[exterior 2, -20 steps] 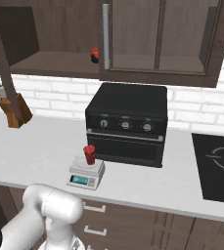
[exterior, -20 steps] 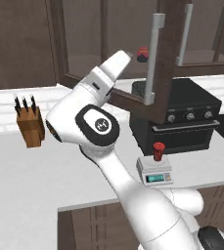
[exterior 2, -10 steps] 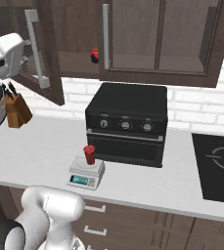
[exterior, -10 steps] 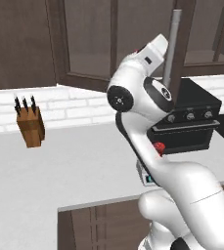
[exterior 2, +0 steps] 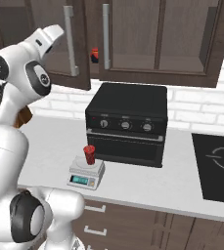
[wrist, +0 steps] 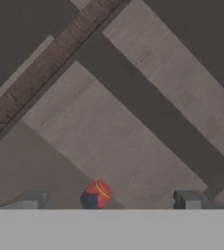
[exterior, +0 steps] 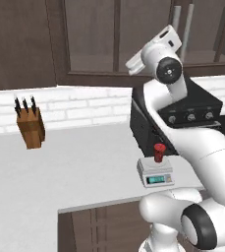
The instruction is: Pick the yogurt and place it on the digital scale for weighing, and close the cabinet.
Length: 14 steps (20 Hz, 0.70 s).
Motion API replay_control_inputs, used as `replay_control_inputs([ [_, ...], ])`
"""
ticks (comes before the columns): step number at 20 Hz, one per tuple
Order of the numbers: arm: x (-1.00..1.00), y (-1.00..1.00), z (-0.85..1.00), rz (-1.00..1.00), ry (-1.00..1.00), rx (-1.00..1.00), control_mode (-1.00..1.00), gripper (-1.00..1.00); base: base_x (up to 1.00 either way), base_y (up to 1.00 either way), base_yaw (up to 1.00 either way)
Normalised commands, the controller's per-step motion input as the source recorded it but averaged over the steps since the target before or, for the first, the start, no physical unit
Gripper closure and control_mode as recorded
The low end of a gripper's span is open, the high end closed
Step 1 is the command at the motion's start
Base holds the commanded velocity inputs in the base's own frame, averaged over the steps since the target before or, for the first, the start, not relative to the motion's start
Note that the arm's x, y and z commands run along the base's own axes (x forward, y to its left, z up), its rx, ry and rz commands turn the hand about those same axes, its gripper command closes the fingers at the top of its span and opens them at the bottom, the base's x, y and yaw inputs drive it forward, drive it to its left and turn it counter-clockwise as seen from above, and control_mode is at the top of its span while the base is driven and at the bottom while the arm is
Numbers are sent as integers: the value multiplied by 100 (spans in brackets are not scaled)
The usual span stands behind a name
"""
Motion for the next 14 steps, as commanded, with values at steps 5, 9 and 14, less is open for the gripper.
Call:
replay_control_inputs([
  [5, 86, -25, -4, 22, 12, 4, -100, -100, 0, 0, 0],
  [9, 75, -13, -10, 18, 7, 0, -100, -100, 0, 0, 0],
  [14, 69, -8, -30, 19, 0, 0, -100, -100, 0, 0, 0],
])
